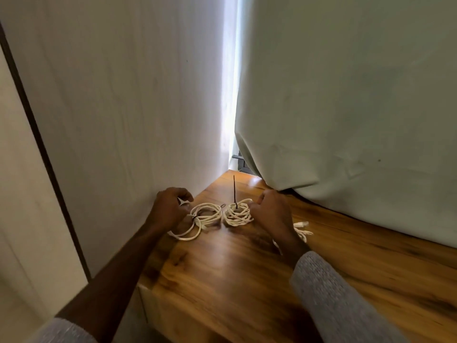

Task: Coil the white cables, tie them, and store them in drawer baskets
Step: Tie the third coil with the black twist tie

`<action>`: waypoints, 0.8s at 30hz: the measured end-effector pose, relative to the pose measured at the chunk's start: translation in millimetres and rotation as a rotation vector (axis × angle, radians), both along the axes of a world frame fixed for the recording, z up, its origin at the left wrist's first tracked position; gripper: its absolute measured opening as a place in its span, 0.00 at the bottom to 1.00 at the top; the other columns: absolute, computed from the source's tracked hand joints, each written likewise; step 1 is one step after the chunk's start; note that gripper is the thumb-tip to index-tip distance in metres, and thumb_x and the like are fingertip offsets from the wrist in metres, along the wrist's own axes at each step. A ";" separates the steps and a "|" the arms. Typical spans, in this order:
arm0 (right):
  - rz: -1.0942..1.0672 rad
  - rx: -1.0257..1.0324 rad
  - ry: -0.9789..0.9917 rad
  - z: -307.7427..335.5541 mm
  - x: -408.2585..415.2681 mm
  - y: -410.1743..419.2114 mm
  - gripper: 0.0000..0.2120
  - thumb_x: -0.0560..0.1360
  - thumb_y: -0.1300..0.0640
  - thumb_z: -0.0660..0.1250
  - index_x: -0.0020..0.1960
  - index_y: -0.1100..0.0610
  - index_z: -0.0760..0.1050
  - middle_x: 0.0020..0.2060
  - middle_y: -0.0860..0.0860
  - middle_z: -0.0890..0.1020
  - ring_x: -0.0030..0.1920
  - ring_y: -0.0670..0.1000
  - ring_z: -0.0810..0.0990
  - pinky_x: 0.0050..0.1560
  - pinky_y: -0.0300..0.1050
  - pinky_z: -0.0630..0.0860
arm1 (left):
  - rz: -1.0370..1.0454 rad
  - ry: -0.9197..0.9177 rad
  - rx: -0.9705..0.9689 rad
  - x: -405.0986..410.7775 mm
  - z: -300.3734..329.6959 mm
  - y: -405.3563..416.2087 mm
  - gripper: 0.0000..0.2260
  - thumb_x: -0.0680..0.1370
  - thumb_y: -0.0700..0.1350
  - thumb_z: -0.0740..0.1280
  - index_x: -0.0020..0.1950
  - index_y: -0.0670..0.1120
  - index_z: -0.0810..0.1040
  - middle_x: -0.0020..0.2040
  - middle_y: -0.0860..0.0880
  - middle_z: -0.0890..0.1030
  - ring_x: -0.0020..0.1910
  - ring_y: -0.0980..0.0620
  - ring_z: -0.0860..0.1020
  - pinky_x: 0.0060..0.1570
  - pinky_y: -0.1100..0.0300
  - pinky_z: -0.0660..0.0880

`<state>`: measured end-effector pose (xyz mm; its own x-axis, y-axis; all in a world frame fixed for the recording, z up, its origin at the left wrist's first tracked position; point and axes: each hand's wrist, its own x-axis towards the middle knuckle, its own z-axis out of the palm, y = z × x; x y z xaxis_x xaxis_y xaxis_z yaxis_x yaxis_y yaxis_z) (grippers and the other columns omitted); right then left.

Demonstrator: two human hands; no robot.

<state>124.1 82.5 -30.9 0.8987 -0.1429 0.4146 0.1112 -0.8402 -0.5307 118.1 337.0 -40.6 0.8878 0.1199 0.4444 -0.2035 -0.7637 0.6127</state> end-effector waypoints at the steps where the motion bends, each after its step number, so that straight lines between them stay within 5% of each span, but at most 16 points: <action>1: -0.007 -0.008 0.023 2.3 4.2 0.3 0.14 0.73 0.48 0.73 0.38 0.58 0.79 0.32 0.50 0.81 0.33 0.47 0.78 0.32 0.41 0.73 | -0.047 0.059 0.068 4.5 3.4 4.0 0.10 0.72 0.33 0.74 0.47 0.47 0.85 0.49 0.47 0.84 0.43 0.53 0.78 0.46 0.60 0.76; 4: -0.024 -0.019 0.110 5.7 16.0 0.3 0.20 0.71 0.44 0.75 0.32 0.57 0.74 0.27 0.49 0.77 0.29 0.45 0.74 0.27 0.39 0.64 | -0.173 0.228 0.265 16.6 10.4 9.4 0.15 0.72 0.33 0.74 0.55 0.47 0.85 0.57 0.46 0.82 0.49 0.53 0.76 0.43 0.66 0.71; 9: 0.025 0.002 0.329 0.7 27.6 6.3 0.19 0.71 0.43 0.76 0.34 0.56 0.77 0.32 0.52 0.83 0.36 0.50 0.83 0.41 0.45 0.81 | -0.289 0.392 0.447 32.2 10.1 7.6 0.19 0.73 0.34 0.74 0.61 0.50 0.84 0.58 0.47 0.83 0.44 0.55 0.78 0.31 0.77 0.67; 15: 0.004 0.181 0.411 -7.7 37.4 14.8 0.19 0.68 0.43 0.79 0.40 0.59 0.80 0.33 0.53 0.85 0.33 0.51 0.84 0.38 0.47 0.82 | -0.272 0.414 0.440 32.9 1.8 6.6 0.17 0.68 0.35 0.77 0.54 0.50 0.86 0.50 0.46 0.86 0.44 0.50 0.83 0.45 0.56 0.82; 24: -0.075 0.305 0.482 -10.8 49.0 18.2 0.19 0.68 0.44 0.79 0.45 0.59 0.80 0.36 0.53 0.85 0.33 0.49 0.84 0.28 0.40 0.76 | -0.285 0.386 0.457 35.2 -7.2 9.3 0.13 0.67 0.39 0.80 0.49 0.50 0.87 0.55 0.46 0.81 0.49 0.47 0.81 0.49 0.52 0.81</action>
